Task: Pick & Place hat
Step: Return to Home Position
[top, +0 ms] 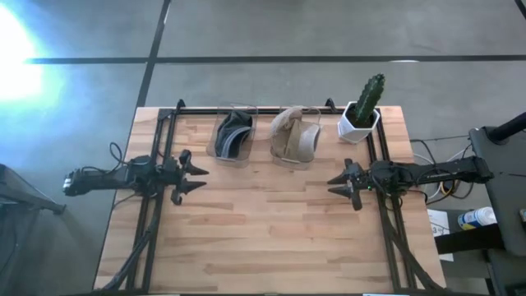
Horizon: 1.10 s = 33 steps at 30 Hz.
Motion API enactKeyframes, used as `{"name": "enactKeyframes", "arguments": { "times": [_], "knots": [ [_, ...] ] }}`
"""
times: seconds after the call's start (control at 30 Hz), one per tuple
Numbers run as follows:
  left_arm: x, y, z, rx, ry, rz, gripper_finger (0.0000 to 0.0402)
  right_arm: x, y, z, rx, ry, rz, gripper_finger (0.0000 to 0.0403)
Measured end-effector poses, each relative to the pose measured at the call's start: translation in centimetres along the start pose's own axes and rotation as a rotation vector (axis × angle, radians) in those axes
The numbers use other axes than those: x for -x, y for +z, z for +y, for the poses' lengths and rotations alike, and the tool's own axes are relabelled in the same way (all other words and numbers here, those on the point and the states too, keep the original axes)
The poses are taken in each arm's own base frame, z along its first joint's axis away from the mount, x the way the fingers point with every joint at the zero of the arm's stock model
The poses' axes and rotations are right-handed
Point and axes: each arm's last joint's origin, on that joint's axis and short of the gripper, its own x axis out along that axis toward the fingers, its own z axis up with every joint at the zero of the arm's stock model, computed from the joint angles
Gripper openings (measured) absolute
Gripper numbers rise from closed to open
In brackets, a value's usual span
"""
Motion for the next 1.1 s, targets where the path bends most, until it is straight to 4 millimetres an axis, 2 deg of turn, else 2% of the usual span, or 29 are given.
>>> {"name": "enactKeyframes", "arguments": {
  "times": [0.8,0.93,1.1],
  "knots": [
    [0.0,0.0,0.0,0.001,-0.001,0.001,0.0174,0.0,0.0,0.0,-0.004,0.001,-0.003,0.0141],
    [0.0,0.0,0.0,0.001,0.0,0.002,0.0174,0.3,0.9,0.3,0.003,0.041,-0.105,0.0141],
    [0.0,0.0,0.0,0.001,0.0,0.001,0.0174,1.3,2.1,0.9,0.187,0.094,-0.304,0.0141]
  ]
}}
